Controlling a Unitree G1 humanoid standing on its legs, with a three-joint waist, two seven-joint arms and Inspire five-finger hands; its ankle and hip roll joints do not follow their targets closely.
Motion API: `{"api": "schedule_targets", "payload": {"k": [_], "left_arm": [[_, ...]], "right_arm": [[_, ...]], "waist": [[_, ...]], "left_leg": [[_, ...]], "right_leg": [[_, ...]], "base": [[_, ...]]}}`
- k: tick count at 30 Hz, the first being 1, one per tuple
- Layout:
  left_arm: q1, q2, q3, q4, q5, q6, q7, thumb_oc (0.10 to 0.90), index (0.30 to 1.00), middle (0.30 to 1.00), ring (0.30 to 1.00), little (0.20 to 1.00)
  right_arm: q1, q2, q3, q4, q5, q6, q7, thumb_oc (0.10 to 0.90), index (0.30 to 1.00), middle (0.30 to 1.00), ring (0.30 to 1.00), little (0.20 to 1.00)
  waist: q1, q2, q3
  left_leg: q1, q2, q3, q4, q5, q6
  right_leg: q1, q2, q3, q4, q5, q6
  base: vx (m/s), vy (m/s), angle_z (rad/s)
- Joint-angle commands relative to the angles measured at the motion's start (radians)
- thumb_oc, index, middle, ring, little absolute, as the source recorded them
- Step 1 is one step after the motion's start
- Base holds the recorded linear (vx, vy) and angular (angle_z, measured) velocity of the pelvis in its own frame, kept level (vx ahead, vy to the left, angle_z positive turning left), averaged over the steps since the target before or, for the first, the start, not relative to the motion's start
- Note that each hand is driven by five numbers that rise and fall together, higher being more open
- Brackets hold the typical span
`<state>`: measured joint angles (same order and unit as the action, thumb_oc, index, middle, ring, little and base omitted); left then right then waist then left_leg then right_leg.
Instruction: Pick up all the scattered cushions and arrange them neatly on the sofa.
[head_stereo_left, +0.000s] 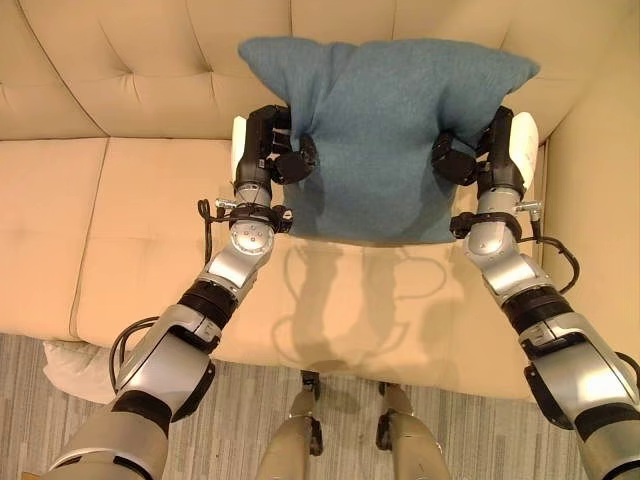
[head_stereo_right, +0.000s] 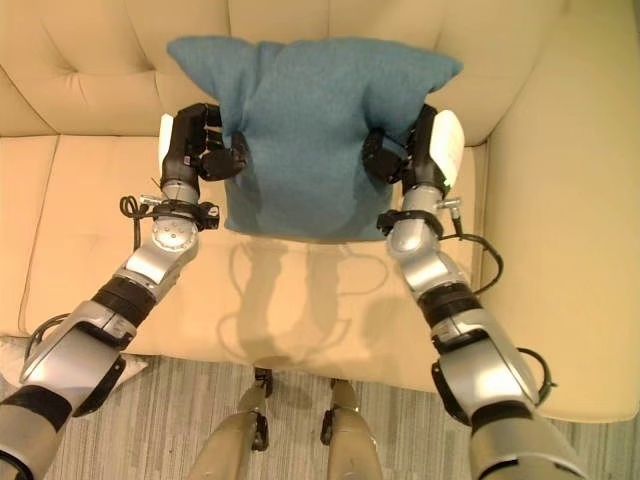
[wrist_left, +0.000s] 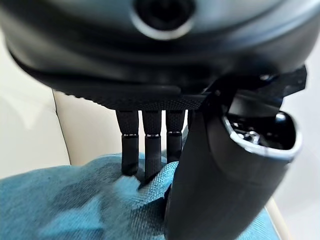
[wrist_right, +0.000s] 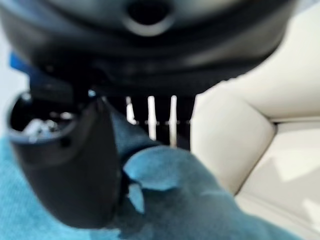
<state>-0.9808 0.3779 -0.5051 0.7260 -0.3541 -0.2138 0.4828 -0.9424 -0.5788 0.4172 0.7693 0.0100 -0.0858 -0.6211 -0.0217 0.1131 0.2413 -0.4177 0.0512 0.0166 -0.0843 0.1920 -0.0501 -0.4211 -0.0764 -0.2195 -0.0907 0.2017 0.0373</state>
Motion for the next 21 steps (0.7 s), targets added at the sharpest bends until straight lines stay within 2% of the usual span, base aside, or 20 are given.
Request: {"api": "schedule_targets", "payload": {"k": [1,8,11,12,13,16,17,21], "left_arm": [[-0.039,0.05,0.008,-0.049,0.044,-0.106,-0.028,0.8,0.9,0.9,0.9,0.9],[0.149,0.132,0.12,-0.093,0.038,-0.096,-0.072,0.8,0.9,0.9,0.9,0.9],[0.304,0.166,0.232,-0.122,-0.02,-0.103,-0.108,0.8,0.9,0.9,0.9,0.9],[0.401,0.172,0.292,-0.165,-0.043,-0.109,-0.123,0.8,0.9,0.9,0.9,0.9],[0.403,0.172,0.292,-0.167,-0.043,-0.108,-0.123,0.8,0.9,0.9,0.9,0.9],[0.577,0.143,0.356,-0.261,-0.024,-0.106,-0.154,0.8,0.9,0.9,0.9,0.9],[0.582,0.143,0.356,-0.265,-0.023,-0.105,-0.154,0.8,0.9,0.9,0.9,0.9],[0.758,0.085,0.395,-0.331,0.01,-0.091,-0.203,0.8,0.9,0.9,0.9,0.9]], "right_arm": [[-0.064,0.015,-0.035,-0.092,-0.017,-0.086,-0.033,0.8,0.9,0.9,0.9,0.9],[0.127,-0.036,-0.149,-0.191,-0.005,-0.095,0.012,0.8,0.9,0.9,0.9,0.9],[0.273,-0.072,-0.22,-0.243,0.054,-0.108,0.099,0.8,0.9,0.9,0.9,0.9],[0.349,-0.096,-0.236,-0.271,0.06,-0.106,0.149,0.8,0.9,0.9,0.9,0.9],[0.35,-0.096,-0.236,-0.272,0.06,-0.106,0.15,0.8,0.9,0.9,0.9,0.9],[0.497,-0.092,-0.293,-0.342,0.06,-0.115,0.213,0.8,0.9,0.9,0.9,0.9],[0.502,-0.091,-0.294,-0.345,0.06,-0.114,0.214,0.8,0.9,0.9,0.9,0.9],[0.664,-0.029,-0.355,-0.391,0.037,-0.121,0.257,0.8,0.9,0.9,0.9,0.9]], "waist": [[0.011,-0.061,-0.058],[0.008,-0.066,-0.056],[0.007,-0.077,-0.073],[0.011,-0.087,-0.08],[0.01,-0.087,-0.082],[0.013,-0.106,-0.097],[0.014,-0.107,-0.098],[0.018,-0.119,-0.103]], "left_leg": [[0.041,-0.041,-0.014,-0.003,-0.083,-0.043],[0.066,-0.04,-0.012,-0.003,-0.088,-0.044],[0.089,-0.039,-0.007,-0.003,-0.096,-0.042],[0.101,-0.037,-0.003,-0.003,-0.104,-0.041],[0.097,-0.038,-0.004,-0.003,-0.1,-0.041],[0.113,-0.037,0.0,-0.003,-0.108,-0.036],[0.114,-0.037,0.0,-0.003,-0.109,-0.036],[0.139,-0.038,0.004,-0.003,-0.118,-0.029]], "right_leg": [[0.032,-0.022,0.025,0.111,-0.172,0.079],[0.061,-0.023,0.02,0.104,-0.171,0.076],[0.096,-0.019,0.017,0.079,-0.165,0.077],[0.113,-0.017,0.019,0.063,-0.163,0.078],[0.11,-0.018,0.018,0.062,-0.159,0.078],[0.141,-0.014,0.021,0.026,-0.146,0.083],[0.143,-0.014,0.021,0.025,-0.146,0.083],[0.174,-0.013,0.022,0.009,-0.145,0.087]], "base": [[0.02,-0.007,0.14],[0.0,-0.007,0.11],[0.02,-0.015,0.01],[0.01,-0.01,0.07],[0.01,-0.017,0.06],[0.02,-0.013,0.1],[0.0,0.0,0.0],[0.01,0.004,-0.01]]}}
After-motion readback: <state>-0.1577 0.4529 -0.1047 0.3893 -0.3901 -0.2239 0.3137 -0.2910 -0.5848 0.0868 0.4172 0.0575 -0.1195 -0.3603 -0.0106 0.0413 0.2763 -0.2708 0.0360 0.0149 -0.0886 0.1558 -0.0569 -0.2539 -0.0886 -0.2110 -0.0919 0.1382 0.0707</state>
